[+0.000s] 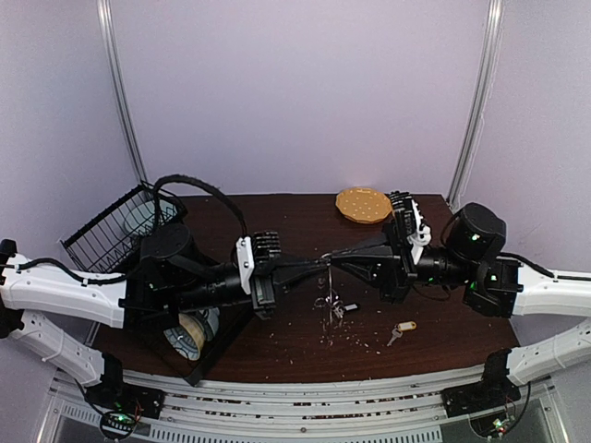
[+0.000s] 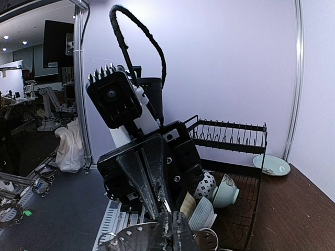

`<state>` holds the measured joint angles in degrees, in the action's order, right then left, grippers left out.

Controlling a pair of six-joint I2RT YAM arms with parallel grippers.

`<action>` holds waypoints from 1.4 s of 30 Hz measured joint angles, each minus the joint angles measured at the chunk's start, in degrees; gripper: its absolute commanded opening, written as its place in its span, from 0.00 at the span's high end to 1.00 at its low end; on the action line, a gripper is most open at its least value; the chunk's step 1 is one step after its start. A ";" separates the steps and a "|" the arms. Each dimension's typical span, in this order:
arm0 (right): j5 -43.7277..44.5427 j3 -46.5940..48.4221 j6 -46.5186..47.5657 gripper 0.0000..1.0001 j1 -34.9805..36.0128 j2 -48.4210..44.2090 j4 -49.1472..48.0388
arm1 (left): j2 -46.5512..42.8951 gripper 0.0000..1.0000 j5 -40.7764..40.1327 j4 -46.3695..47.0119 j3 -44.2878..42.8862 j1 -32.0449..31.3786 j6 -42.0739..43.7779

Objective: Put the keys on the keyring

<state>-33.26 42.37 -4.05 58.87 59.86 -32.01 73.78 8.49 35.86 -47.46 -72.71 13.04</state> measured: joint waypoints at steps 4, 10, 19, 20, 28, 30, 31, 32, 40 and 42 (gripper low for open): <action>0.00 0.11 1.57 0.90 -0.02 -0.15 1.42 | -0.07 1.00 -1.20 -0.81 0.00 -0.07 -0.20; 1.44 2.21 5.35 0.74 -0.09 -0.55 9.38 | -0.39 1.00 -5.35 -6.49 -0.85 -0.09 0.76; 7.48 6.84 12.13 0.71 -0.09 -3.45 22.88 | -0.13 1.00 -12.31 -28.11 -9.25 -0.09 4.20; 7.93 8.28 13.40 0.71 -0.09 -3.04 24.90 | 0.20 1.00 -12.70 -30.60 -10.54 -0.09 4.50; 8.55 18.40 22.18 0.71 -0.09 4.28 39.47 | 0.87 1.00 -12.57 -40.76 -13.49 -0.09 6.10; 8.48 18.71 23.19 0.72 -0.09 5.25 41.20 | 0.87 1.00 -12.33 -42.14 -13.55 -0.09 6.40; 8.35 18.69 23.43 0.72 -0.09 5.53 41.83 | 0.87 1.00 -12.20 -42.58 -13.64 -0.09 6.56; 8.22 18.69 23.65 0.72 -0.09 5.75 42.25 | 0.87 1.00 -12.07 -42.88 -13.73 -0.09 6.60; 6.78 18.69 24.13 0.77 -0.09 7.43 42.56 | 0.87 1.00 -10.69 -43.65 -13.94 -0.09 7.04; 6.36 18.69 24.17 0.80 -0.09 8.24 42.45 | 0.87 1.00 -10.38 -43.65 -13.94 -0.09 7.04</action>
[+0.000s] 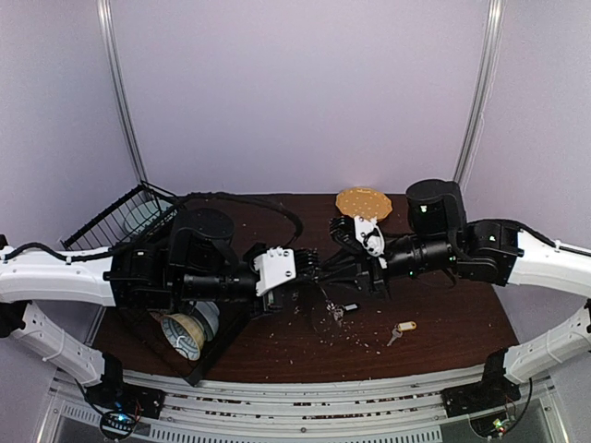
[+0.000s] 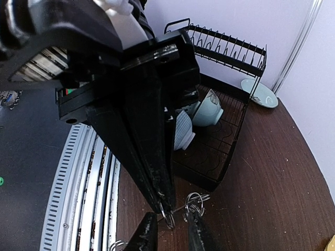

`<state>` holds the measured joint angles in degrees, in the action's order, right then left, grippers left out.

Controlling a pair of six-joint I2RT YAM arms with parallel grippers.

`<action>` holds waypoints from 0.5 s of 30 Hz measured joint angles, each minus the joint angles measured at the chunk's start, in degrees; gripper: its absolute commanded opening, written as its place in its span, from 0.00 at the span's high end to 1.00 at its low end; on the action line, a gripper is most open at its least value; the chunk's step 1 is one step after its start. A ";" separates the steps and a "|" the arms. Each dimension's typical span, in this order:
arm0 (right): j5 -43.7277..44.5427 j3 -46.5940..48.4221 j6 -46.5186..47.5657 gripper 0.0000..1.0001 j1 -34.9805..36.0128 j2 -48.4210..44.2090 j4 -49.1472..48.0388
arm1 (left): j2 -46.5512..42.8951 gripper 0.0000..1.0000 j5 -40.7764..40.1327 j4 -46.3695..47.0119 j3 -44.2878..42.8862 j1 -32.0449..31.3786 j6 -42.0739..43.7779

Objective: Put the keys on the keyring

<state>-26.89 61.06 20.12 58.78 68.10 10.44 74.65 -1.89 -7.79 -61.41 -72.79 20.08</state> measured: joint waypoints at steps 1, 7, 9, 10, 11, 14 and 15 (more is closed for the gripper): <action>-0.17 0.00 0.02 0.83 0.00 0.33 -0.09 | 0.00 1.00 0.09 0.00 0.00 0.00 0.00; -0.96 0.00 0.13 0.98 0.00 1.40 -0.31 | -0.02 1.00 0.48 -0.07 0.00 0.00 0.00; -1.11 0.00 0.35 1.00 0.00 1.38 -0.22 | -0.04 1.00 0.52 -0.07 0.00 0.04 -0.04; -1.11 0.00 0.48 1.00 0.00 1.38 -0.20 | -0.04 1.00 0.63 -0.09 0.00 0.13 -0.07; -1.11 0.00 0.57 1.00 0.00 1.38 -0.20 | -0.04 1.00 0.66 -0.07 0.00 0.15 -0.07; -1.18 -0.07 0.63 1.00 0.00 1.29 -0.28 | -0.07 1.00 0.68 -0.04 0.00 0.15 -0.04; -1.18 -0.20 0.55 1.00 0.00 1.22 -0.42 | -0.09 0.94 0.61 0.02 0.00 0.15 -0.07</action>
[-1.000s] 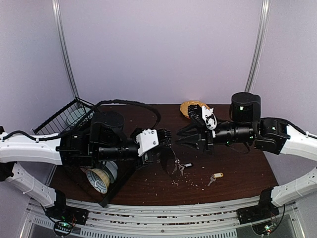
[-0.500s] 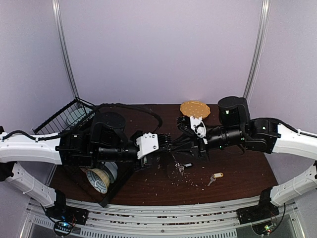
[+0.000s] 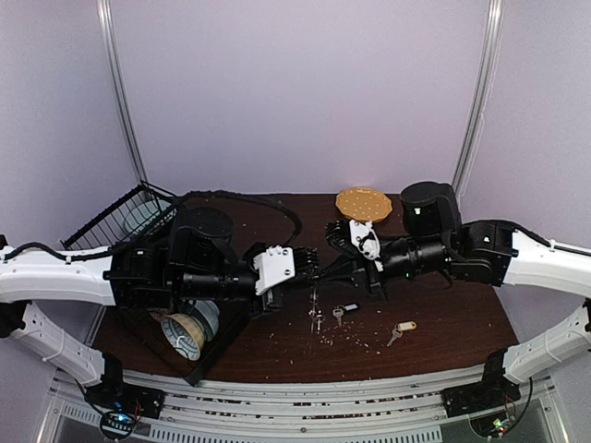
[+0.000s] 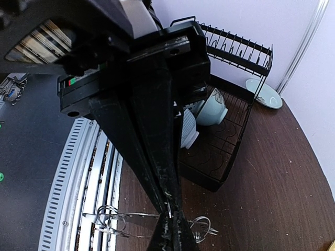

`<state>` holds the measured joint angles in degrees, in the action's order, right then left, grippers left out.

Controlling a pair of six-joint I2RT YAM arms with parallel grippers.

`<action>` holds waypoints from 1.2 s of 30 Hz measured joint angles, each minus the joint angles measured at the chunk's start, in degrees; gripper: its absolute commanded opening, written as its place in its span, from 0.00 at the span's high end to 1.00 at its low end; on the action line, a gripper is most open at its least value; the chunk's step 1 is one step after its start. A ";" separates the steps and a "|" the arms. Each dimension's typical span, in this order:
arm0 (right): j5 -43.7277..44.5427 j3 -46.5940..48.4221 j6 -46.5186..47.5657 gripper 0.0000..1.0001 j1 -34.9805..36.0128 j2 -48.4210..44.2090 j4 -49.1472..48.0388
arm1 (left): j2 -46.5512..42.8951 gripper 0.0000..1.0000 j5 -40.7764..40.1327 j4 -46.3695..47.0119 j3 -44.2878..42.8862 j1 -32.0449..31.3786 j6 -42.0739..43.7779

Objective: Put the keys on the keyring

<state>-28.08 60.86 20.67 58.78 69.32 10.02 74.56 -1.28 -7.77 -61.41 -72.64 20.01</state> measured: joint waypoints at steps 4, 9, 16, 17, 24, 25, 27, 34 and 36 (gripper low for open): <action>-0.35 -2.67 -3.34 1.00 0.00 -1.51 -4.74 | -1.31 0.56 -1.73 5.29 3.04 0.00 -0.48; -4.22 -14.40 -15.65 1.00 0.00 -5.99 -25.42 | -8.20 0.56 -1.31 20.28 15.47 0.00 -1.95; -7.56 -20.13 -29.03 1.00 0.07 -4.17 -45.64 | -8.37 0.69 2.47 29.90 17.40 0.00 -4.00; -7.69 -20.74 -30.12 1.00 0.13 -4.15 -47.56 | -8.35 0.69 2.93 30.97 17.49 0.00 -4.35; -7.76 -21.29 -34.47 1.00 0.35 -4.00 -55.28 | -6.75 0.77 7.06 41.44 19.12 0.00 -7.58; -7.74 -21.31 -34.62 1.00 0.35 -3.93 -55.89 | -6.23 0.77 7.39 42.47 19.15 0.00 -8.02; -7.69 -21.35 -35.08 1.00 0.37 -3.72 -57.29 | -5.07 0.77 7.82 44.59 19.21 0.00 -8.90; -7.54 -21.51 -36.20 1.00 0.39 -2.84 -59.93 | -2.25 0.80 8.17 53.75 20.31 0.00 -11.82; -7.54 -21.51 -36.35 1.00 0.42 -2.69 -60.11 | -1.66 0.81 8.35 54.97 20.31 0.00 -12.35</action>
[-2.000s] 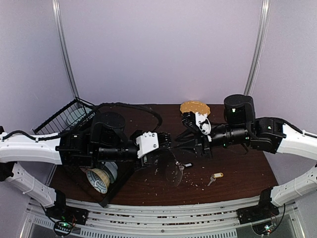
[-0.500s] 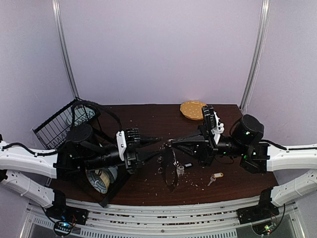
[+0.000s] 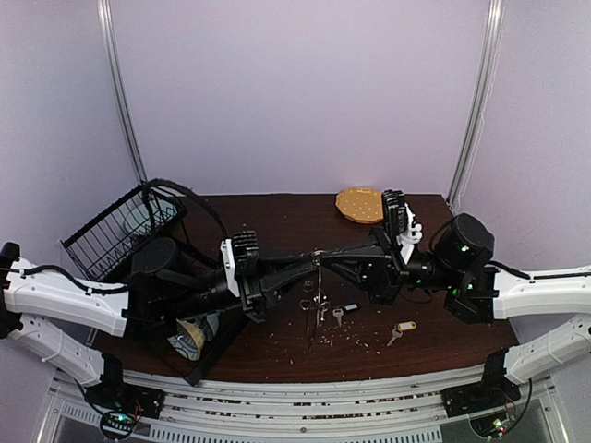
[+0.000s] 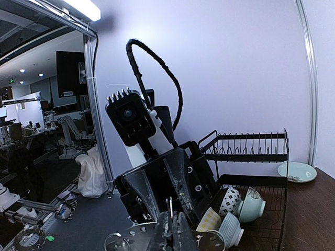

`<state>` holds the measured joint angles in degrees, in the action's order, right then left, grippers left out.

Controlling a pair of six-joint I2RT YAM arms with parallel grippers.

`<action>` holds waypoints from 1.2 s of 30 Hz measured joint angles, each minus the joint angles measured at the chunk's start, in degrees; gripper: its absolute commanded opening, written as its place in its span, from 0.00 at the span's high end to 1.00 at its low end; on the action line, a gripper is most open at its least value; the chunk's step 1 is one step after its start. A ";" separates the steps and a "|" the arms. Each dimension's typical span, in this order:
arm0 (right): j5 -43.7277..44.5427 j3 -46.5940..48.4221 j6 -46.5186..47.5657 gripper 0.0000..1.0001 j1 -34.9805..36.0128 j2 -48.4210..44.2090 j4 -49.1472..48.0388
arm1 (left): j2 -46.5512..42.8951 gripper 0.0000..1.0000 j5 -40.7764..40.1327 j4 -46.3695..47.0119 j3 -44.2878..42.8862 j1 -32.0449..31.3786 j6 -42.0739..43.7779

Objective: Put the keys on the keyring

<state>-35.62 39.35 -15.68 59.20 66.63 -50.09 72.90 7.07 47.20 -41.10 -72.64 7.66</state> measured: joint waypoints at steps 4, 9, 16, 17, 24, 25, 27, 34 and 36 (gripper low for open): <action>0.04 -0.11 0.00 1.00 0.11 0.04 -0.22 | 0.50 0.85 0.72 0.90 -0.02 0.00 -0.70; 0.04 -0.13 0.09 1.00 0.20 0.04 -0.15 | 0.61 0.86 0.74 0.90 -0.04 0.00 -0.74; 0.04 -0.13 0.39 1.00 0.20 0.04 0.17 | 0.92 0.79 0.90 0.92 -0.07 0.00 -0.68; -0.02 -0.13 0.44 1.00 0.20 0.04 0.26 | 1.03 0.77 0.92 0.92 -0.13 0.00 -0.74; -1.70 0.63 3.10 1.00 0.22 -1.03 4.94 | 0.07 0.71 2.25 -1.05 -0.39 0.00 1.46; -2.45 1.53 4.81 1.00 0.22 -1.38 7.85 | -0.85 0.71 2.73 -2.62 -0.37 0.00 2.49; -4.04 4.37 8.33 1.00 0.24 -1.70 14.78 | -3.58 0.73 3.93 -6.16 -0.37 0.00 4.76; -7.21 11.76 18.14 1.00 0.24 -3.04 31.98 | -8.90 0.77 7.91 -21.33 -4.70 0.00 10.69; -7.30 11.78 19.21 1.00 0.24 -3.32 33.70 | -8.76 0.78 8.41 -24.87 -5.95 0.00 11.58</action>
<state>-42.92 51.13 3.53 59.44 63.31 -16.38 64.14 15.49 22.33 -47.05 -72.64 19.25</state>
